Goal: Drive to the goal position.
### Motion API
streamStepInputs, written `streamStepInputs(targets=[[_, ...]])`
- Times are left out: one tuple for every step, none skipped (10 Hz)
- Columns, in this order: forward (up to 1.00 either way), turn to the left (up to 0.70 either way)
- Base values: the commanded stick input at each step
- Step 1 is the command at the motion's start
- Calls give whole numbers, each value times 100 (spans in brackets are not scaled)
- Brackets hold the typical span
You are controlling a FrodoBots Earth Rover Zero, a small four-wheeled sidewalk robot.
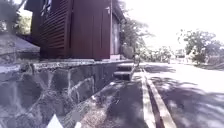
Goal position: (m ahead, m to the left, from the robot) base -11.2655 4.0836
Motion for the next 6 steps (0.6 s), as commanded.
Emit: streamStepInputs(targets=[[0,0],[0,0],[0,0],[0,0],[0,-72],[0,-55]])
